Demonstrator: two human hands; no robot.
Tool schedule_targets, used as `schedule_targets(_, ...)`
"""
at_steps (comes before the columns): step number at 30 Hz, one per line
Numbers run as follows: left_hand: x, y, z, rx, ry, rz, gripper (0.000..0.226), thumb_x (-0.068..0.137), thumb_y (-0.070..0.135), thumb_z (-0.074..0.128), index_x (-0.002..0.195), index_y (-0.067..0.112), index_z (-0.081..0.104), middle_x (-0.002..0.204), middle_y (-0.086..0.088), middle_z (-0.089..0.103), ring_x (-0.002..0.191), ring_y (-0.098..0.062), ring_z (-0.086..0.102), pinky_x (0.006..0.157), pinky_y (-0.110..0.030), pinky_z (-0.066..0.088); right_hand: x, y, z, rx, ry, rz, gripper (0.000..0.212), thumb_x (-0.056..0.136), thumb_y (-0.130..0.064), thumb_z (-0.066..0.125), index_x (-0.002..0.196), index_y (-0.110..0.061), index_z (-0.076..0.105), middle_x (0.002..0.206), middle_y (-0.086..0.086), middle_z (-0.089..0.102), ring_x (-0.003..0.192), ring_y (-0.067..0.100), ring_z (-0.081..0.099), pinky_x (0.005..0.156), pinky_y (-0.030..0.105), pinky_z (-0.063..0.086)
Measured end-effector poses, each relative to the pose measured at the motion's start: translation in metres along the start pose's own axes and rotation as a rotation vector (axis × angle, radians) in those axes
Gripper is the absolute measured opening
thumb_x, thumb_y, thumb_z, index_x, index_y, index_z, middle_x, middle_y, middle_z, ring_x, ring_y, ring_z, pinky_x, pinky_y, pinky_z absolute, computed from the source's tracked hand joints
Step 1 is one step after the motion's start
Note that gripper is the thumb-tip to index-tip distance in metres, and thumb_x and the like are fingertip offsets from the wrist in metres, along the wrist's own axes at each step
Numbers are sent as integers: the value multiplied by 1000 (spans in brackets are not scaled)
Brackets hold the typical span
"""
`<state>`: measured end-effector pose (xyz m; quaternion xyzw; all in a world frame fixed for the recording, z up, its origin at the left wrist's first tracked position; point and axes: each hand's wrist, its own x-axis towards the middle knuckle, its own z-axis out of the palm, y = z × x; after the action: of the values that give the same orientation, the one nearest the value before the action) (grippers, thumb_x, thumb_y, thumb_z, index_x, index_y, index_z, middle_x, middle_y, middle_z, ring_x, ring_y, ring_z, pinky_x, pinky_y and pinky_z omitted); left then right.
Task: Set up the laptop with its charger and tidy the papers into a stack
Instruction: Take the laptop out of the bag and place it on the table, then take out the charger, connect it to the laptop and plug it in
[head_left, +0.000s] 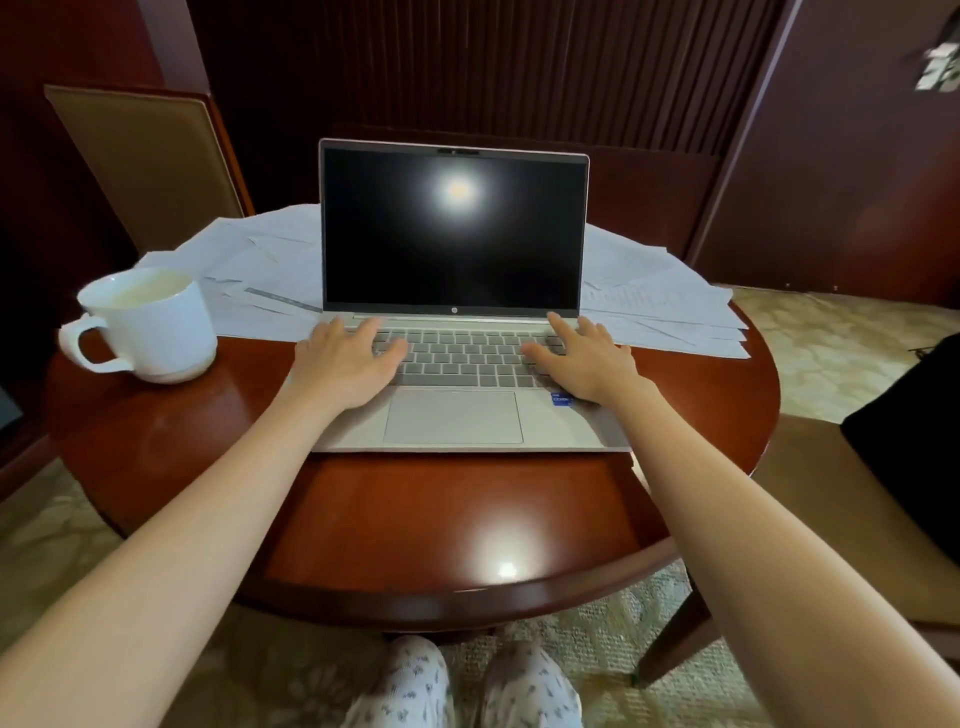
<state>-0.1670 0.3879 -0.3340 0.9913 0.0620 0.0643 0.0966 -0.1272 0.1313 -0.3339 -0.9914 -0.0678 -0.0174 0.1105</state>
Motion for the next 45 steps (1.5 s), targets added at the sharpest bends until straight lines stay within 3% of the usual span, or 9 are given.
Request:
schedule_targets(4, 18, 34, 2, 2, -72, 17, 62, 93, 59, 24, 148, 31, 19, 156, -13, 11, 143, -32, 8, 114, -48, 13, 14, 8, -8, -31, -13, 1, 69, 91, -65, 29, 150, -30, 16, 158, 9, 12, 145, 29, 7, 113, 57, 6)
schedule_targets(8, 25, 61, -9, 38, -183, 45, 64, 92, 61, 24, 148, 32, 15, 157, -13, 4, 144, -32, 2, 115, -47, 9, 16, 13, -26, -48, -140, 51, 71, 90, -67, 26, 150, -32, 11, 159, 8, 6, 146, 29, 1, 113, 57, 3)
schedule_targets(13, 33, 92, -45, 97, -308, 87, 66, 92, 62, 24, 149, 31, 13, 157, -13, 5, 144, -32, 3, 115, -46, 9, 11, 19, -64, -58, -265, 142, 73, 89, -69, 24, 150, -33, 7, 159, 6, 1, 146, 31, -2, 113, 58, 0)
schedule_targets(25, 22, 178, -87, 145, -495, 300, 73, 89, 67, 29, 149, 32, 8, 157, -14, 0, 143, -36, 2, 115, -47, 8, -27, 45, -123, -71, -338, 321, 77, 86, -73, 25, 150, -35, 6, 159, 7, 0, 146, 31, -2, 112, 60, 1)
schedule_targets(34, 12, 287, -64, 156, -560, 409, 74, 89, 66, 30, 149, 31, 6, 157, -14, -3, 144, -35, -1, 115, -47, 5, -47, 142, -139, -33, -386, 419, 80, 85, -72, 33, 150, -34, 8, 159, 7, -2, 146, 30, -2, 113, 60, 4)
schedule_targets(45, -23, 467, -26, 171, -642, 478, 74, 89, 65, 32, 149, 31, 8, 157, -14, -3, 144, -34, 0, 115, -47, 6, -102, 303, -168, 11, -489, 506, 77, 87, -70, 28, 151, -32, 6, 158, 11, 2, 146, 31, -3, 113, 59, 2)
